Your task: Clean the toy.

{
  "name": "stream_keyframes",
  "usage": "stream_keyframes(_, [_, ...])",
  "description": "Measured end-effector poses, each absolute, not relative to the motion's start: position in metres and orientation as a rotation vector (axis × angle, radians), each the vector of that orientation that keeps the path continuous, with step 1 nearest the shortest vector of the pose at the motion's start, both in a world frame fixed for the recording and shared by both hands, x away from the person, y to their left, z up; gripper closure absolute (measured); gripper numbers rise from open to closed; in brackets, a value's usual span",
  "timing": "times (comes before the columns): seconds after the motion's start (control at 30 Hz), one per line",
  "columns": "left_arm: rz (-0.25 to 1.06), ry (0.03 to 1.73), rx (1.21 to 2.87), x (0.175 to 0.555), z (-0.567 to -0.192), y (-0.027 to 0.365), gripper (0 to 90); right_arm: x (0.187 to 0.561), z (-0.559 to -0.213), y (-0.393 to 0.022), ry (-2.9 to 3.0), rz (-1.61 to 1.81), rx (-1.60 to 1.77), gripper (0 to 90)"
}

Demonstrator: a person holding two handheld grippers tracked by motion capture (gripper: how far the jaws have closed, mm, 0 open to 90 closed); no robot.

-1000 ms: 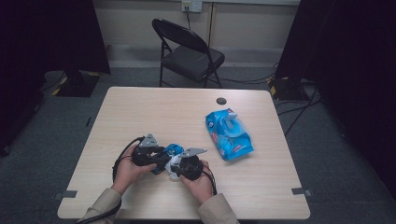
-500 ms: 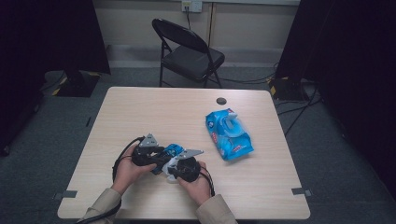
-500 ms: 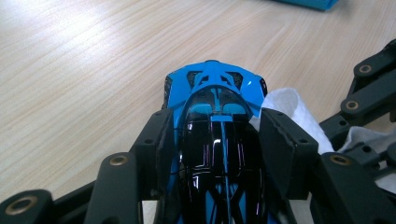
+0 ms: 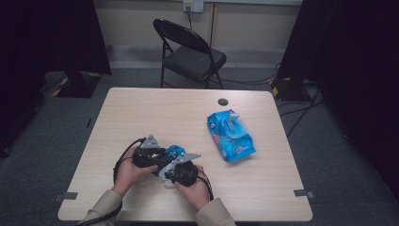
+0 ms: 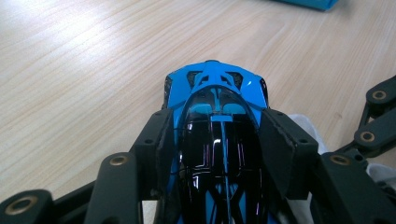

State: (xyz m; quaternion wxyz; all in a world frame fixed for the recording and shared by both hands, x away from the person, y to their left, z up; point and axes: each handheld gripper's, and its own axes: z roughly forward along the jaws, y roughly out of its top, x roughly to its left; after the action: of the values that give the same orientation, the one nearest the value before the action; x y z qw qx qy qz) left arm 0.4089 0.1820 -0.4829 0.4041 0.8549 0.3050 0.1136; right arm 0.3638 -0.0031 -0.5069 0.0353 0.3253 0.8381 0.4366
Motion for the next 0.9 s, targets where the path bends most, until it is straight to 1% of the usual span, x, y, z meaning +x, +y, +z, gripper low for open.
stream_keyframes(0.9, [0.293, 0.770, 2.159, 0.409, -0.483, 0.182, 46.4, 0.354, -0.507, 0.013, 2.638, 1.362, 0.924, 82.4])
